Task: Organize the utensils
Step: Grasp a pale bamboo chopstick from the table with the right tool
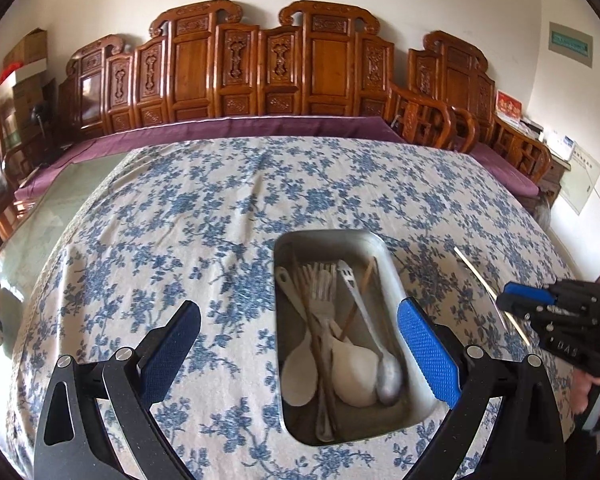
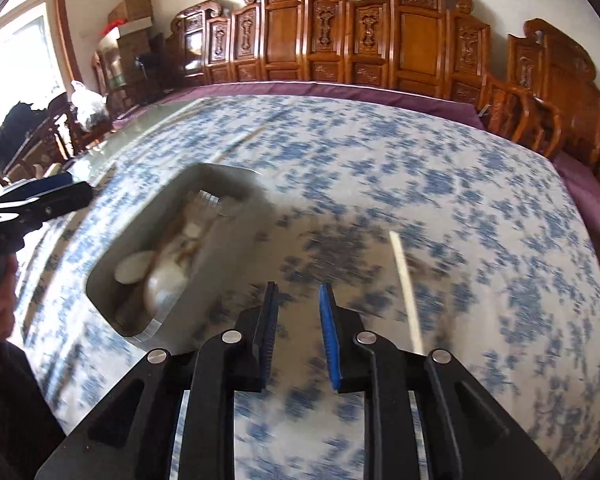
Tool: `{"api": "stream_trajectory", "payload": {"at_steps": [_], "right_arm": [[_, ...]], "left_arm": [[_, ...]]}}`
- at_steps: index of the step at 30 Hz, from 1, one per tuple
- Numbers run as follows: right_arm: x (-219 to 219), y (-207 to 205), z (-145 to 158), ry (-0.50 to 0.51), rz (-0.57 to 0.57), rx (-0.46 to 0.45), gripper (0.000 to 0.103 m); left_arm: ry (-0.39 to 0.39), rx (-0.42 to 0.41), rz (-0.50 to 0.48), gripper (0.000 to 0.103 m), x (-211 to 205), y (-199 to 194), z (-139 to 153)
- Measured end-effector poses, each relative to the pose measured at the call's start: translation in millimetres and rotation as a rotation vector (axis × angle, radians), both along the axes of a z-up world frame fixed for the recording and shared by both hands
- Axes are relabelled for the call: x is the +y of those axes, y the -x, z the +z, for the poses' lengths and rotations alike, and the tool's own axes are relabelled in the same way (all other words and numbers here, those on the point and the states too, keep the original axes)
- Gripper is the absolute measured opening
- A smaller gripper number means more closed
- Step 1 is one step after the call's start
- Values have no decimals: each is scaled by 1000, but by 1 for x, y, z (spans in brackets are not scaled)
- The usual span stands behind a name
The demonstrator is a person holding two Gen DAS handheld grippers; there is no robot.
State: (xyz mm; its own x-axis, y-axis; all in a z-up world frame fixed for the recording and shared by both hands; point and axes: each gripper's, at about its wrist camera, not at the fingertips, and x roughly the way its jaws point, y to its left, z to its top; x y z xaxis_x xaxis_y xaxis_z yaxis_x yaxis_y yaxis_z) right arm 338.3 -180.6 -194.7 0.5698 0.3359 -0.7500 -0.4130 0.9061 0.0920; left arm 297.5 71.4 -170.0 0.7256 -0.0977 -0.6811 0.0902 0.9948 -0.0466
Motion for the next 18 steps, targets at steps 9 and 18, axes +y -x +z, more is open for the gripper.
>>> {"api": "stream_trajectory", "payload": {"at_steps": [9, 18], "right_arm": [[-66, -18, -45, 55, -91, 67, 25], [-76, -29, -69, 29, -73, 139, 24]], "left_arm": [[2, 20, -79, 95, -39, 5, -10], [-10, 28, -120, 95, -74, 12, -15]]}}
